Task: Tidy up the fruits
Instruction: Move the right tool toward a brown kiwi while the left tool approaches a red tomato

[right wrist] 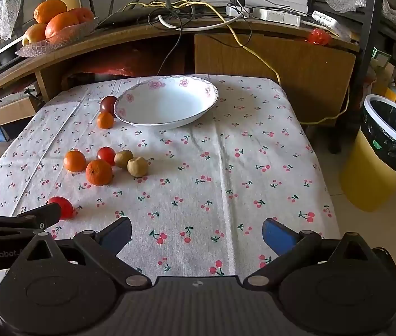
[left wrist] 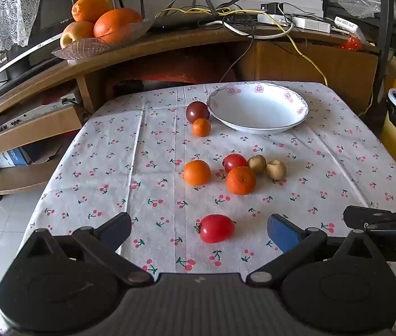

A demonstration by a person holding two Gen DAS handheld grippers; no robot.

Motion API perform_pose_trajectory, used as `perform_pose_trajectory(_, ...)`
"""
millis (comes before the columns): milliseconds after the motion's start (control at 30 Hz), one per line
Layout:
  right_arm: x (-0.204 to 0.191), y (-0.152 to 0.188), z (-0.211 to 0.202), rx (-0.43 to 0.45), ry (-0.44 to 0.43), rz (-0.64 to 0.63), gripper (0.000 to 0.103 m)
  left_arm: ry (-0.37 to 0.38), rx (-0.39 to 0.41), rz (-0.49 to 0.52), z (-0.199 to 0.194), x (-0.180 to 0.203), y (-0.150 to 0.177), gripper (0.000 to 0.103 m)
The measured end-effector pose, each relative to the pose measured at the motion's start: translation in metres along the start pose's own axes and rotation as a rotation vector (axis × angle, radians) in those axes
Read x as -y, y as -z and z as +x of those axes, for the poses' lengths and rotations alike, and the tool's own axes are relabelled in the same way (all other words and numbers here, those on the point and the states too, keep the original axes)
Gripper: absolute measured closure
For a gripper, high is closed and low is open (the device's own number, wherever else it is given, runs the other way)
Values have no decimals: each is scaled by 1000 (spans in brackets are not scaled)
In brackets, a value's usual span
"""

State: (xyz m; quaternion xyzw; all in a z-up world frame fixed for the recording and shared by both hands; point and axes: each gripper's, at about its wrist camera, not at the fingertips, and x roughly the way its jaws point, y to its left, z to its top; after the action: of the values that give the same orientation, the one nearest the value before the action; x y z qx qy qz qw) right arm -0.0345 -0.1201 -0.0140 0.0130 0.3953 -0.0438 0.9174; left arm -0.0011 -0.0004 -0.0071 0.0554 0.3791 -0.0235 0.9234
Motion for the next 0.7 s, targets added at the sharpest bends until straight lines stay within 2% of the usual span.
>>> perform_pose_trajectory(700,-5,4,8,-28,-15,-15,12,1,-16,12,0,1,2,0)
